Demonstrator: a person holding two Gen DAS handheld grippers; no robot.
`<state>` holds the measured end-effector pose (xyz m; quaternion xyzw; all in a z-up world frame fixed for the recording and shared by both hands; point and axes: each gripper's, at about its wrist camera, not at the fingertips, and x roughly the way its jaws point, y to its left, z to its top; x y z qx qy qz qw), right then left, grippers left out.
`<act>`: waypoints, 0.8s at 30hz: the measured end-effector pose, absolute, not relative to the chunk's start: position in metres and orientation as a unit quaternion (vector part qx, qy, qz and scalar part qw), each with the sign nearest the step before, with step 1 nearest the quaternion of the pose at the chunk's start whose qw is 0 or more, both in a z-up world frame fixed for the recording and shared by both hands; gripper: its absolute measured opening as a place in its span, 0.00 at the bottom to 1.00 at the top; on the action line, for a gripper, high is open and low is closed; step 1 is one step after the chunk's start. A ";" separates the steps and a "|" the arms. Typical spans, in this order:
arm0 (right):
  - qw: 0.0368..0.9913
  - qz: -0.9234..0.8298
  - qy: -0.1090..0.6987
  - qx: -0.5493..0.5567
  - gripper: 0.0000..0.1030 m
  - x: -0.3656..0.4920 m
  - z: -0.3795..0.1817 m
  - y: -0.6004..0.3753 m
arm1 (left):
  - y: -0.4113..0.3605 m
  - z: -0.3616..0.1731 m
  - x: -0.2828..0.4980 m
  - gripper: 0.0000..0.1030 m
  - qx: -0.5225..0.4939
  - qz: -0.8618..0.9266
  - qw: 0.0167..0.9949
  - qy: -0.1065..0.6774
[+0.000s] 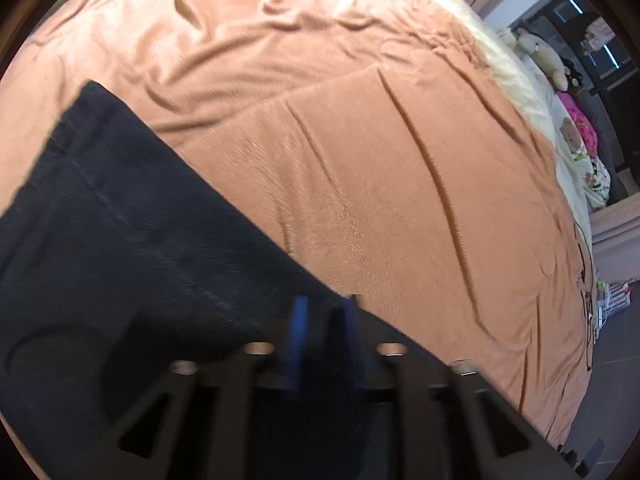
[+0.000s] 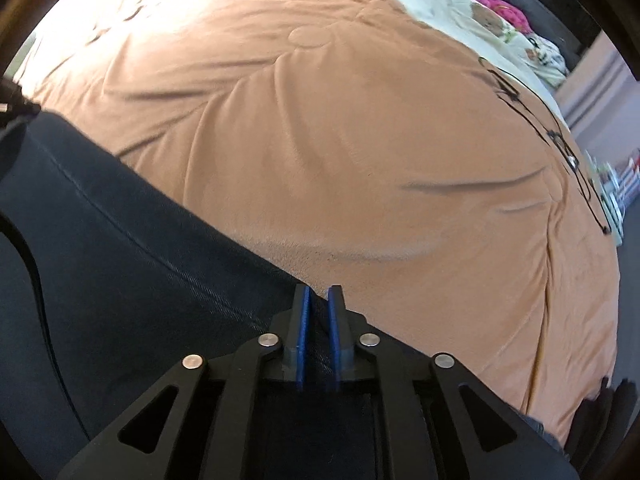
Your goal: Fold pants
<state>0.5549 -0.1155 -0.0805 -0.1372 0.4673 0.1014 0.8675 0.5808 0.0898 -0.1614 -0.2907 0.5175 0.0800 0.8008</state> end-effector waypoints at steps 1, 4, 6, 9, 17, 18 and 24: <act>0.872 0.104 0.462 -0.126 0.22 0.550 -0.075 -0.116 | 0.092 -0.155 0.575 0.52 -0.288 0.079 0.808 0.509; 0.887 0.104 0.438 -0.100 0.50 0.529 -0.058 -0.126 | 0.099 -0.142 0.560 0.54 -0.276 0.077 0.820 0.496; 0.892 0.107 0.431 -0.089 0.51 0.514 -0.051 -0.128 | 0.106 -0.134 0.547 0.54 -0.275 0.067 0.822 0.494; 0.897 0.106 0.423 -0.070 0.51 0.491 -0.044 -0.136 | 0.115 -0.127 0.526 0.56 -0.265 0.066 0.828 0.490; 0.905 0.109 0.410 -0.038 0.51 0.435 -0.023 -0.150 | 0.142 -0.109 0.480 0.58 -0.255 0.074 0.841 0.471; 0.906 0.110 0.408 -0.035 0.51 0.429 -0.021 -0.151 | 0.146 -0.107 0.472 0.59 -0.259 0.074 0.842 0.467; 0.910 0.117 0.398 -0.010 0.51 0.396 -0.014 -0.159 | 0.171 -0.102 0.434 0.64 -0.271 0.077 0.845 0.454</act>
